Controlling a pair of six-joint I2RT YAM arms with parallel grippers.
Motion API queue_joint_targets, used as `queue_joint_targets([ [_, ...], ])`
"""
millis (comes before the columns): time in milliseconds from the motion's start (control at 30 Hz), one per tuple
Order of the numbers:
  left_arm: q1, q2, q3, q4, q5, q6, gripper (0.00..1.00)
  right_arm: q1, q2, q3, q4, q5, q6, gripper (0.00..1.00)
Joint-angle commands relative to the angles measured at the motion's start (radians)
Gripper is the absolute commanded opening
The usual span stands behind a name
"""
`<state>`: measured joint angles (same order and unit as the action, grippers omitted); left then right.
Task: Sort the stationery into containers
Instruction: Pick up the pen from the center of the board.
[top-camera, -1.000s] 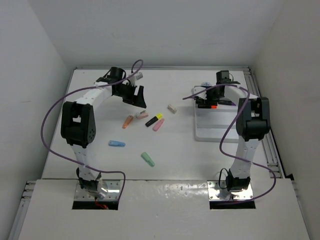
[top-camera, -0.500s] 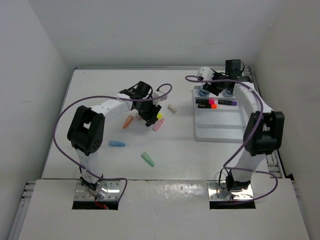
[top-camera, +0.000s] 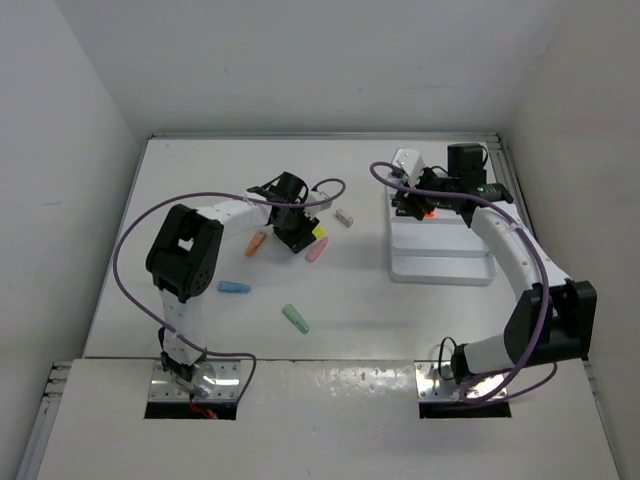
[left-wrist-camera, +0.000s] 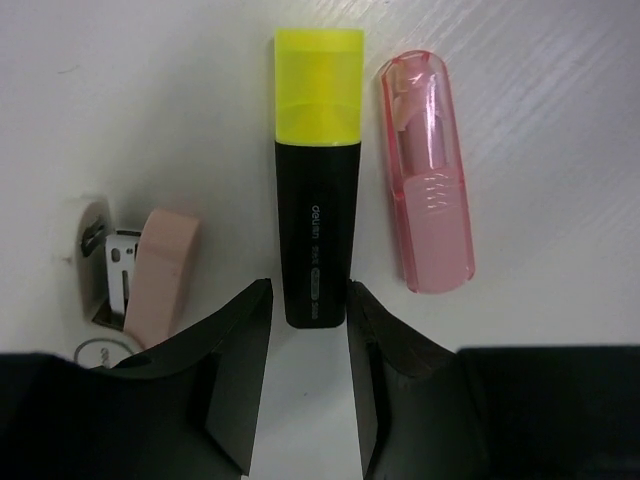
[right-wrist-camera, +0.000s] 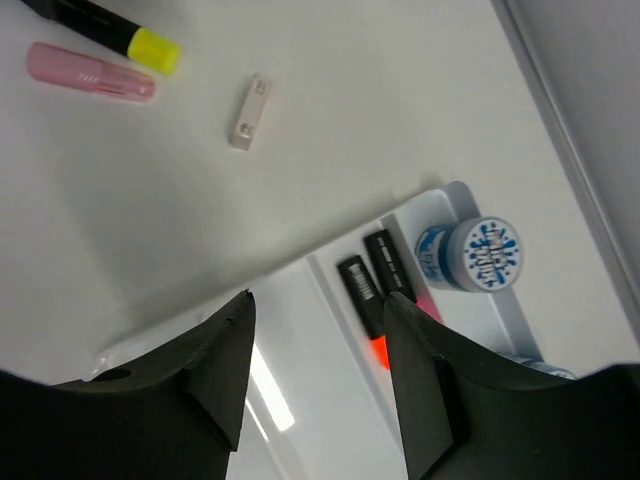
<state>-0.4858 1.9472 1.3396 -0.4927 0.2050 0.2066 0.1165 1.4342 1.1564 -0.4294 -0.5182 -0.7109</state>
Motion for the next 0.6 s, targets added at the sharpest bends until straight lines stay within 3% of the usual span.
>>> queue_joint_targets([
  [0,-0.010,0.030,0.026,0.042,-0.013,0.017,0.42,0.017,-0.072,-0.040,0.017,-0.039,0.051,0.54],
  [233,-0.013,0.076,0.003,0.092,-0.041,0.007,0.38,0.069,-0.133,-0.086,-0.016,-0.045,-0.051,0.54],
  [400,-0.010,0.085,0.001,0.066,-0.033,-0.012,0.17,0.124,-0.178,-0.127,-0.029,-0.042,-0.145,0.54],
  [567,0.019,-0.009,0.036,-0.006,0.101,-0.036,0.08,0.182,-0.190,-0.135,-0.035,-0.042,-0.223,0.54],
])
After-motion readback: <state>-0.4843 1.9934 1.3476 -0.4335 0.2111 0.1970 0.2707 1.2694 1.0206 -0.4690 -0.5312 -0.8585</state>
